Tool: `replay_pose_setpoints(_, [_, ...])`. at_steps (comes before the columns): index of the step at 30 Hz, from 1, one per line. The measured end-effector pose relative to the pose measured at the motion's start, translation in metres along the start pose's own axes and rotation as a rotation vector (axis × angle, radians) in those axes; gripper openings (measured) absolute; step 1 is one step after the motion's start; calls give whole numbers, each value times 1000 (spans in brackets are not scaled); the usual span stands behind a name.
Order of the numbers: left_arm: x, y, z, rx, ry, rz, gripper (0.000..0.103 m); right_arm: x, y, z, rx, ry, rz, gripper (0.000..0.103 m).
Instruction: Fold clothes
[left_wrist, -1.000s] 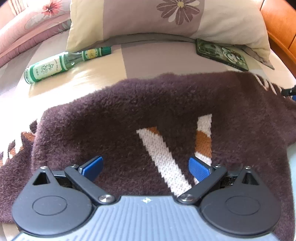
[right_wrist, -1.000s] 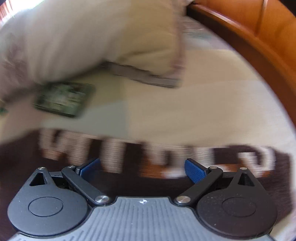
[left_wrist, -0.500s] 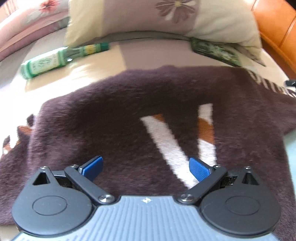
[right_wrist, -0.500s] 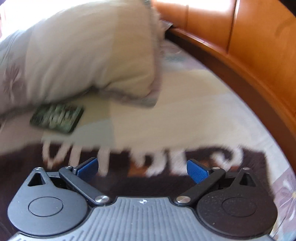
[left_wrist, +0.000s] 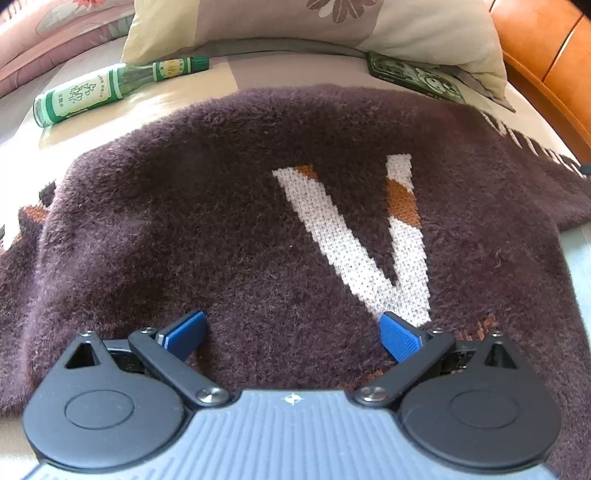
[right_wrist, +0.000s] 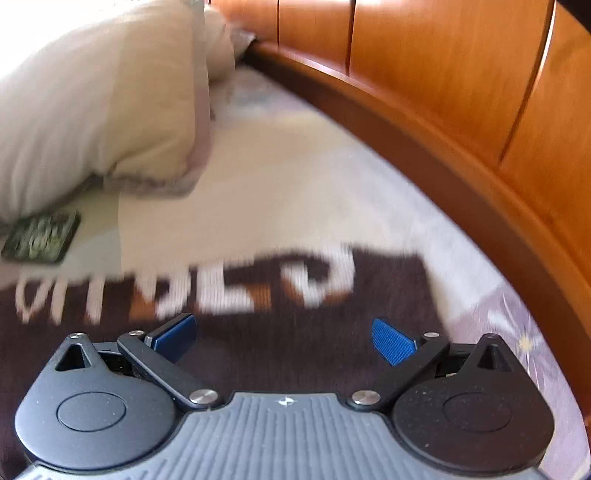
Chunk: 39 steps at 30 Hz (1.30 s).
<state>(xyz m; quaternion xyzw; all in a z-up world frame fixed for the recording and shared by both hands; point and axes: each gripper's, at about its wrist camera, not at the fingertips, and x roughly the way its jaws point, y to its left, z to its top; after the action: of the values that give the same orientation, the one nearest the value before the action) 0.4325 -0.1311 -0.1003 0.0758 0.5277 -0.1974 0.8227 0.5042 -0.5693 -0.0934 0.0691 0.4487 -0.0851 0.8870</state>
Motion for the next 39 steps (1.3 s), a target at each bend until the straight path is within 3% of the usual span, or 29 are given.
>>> replay_pose_setpoints(3, [-1,-1,0,-21,7,8,101,20,-3,7,-20,20,-1,103])
replay_pose_setpoints(5, [-2,0,0,-36,16,10,101,35,-17,0,-31,81,-56,103])
replay_pose_setpoints(10, [-7,-5,3,-25,13,44,99,11,-49,-6,125,72,-80,103])
replay_pose_setpoints(12, [-12,-13,6,-10,-16,66,98,-6,-27,-4,68,46,-1,103])
replay_pose_setpoints(21, [-24,-43,19,37,-139,91,98,-41,188,-37,-428,-29,454,103])
replay_pose_setpoints(26, [-19,-42,-11,-27,-109,59,99,-57,252,-94,-771,-26,556,103])
replay_pose_setpoints(29, [-18,-36,-37,-106,-81,22,100,-58,243,-121,-883,-40,514,103])
replay_pose_setpoints(32, [-27,-38,-54,-118,-54,1,100,-54,230,-117,-838,-3,525,103])
replay_pose_setpoints(35, [-36,-32,-52,-110,-26,-47,100,-55,239,-114,-838,30,484,103])
replay_pose_setpoints(39, [-44,-9,-31,-135,-102,-68,99,-55,259,-114,-808,61,395,103])
